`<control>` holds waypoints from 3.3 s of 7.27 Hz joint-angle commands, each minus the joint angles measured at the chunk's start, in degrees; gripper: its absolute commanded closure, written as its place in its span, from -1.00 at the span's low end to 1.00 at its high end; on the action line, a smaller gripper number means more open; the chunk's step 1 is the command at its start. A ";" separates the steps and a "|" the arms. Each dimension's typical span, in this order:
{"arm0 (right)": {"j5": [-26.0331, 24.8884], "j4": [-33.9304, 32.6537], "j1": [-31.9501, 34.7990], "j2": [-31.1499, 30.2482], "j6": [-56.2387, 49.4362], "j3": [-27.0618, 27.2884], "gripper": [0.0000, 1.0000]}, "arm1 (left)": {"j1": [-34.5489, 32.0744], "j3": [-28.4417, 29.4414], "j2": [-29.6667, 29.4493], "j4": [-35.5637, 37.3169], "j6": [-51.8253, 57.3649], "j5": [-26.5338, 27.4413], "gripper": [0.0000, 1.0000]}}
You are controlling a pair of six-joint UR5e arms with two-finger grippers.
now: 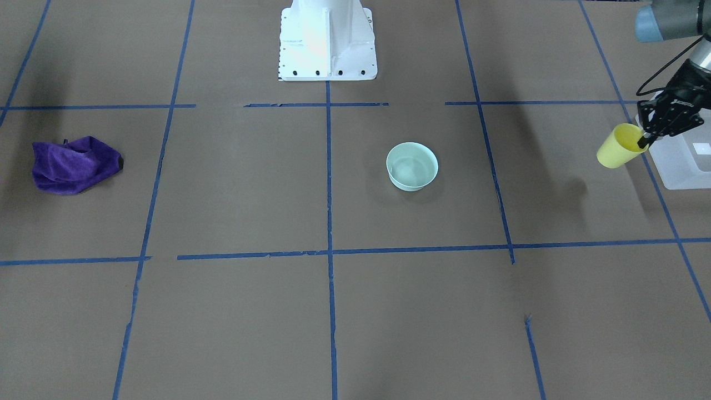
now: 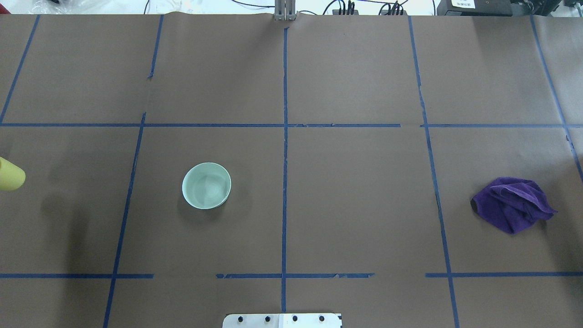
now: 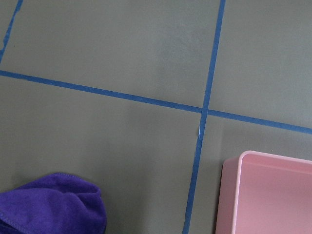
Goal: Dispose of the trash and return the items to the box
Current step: 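Lift the yellow cup with the left gripper and drop it into the clear box, then move the right gripper toward the purple cloth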
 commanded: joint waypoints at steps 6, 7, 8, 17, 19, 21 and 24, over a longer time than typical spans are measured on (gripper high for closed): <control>0.07 0.09 0.06 0.01 0.00 0.17 -1.00 | -24.65 16.71 -2.93 5.54 34.86 -3.31 1.00; 0.07 0.26 0.06 0.01 0.00 0.18 -1.00 | -24.04 20.42 -2.93 -1.62 30.52 -3.57 1.00; 0.07 0.44 0.06 0.01 0.09 0.09 -1.00 | -22.90 20.55 -2.93 -1.78 30.04 -5.05 1.00; 0.34 5.52 -1.08 0.98 2.00 0.87 -1.00 | -16.65 17.23 -6.00 -2.41 26.08 -9.02 -1.00; -0.01 13.06 -8.52 1.77 14.49 1.40 -1.00 | -16.65 6.98 -8.98 12.38 26.08 -8.93 -1.00; -5.70 22.31 -18.35 -0.50 29.85 1.32 -0.97 | -16.65 5.78 -12.06 14.48 25.99 -5.34 -1.00; -18.76 22.50 -33.46 0.09 38.64 1.84 -0.76 | -16.65 5.60 -13.92 14.48 25.38 -5.33 -1.00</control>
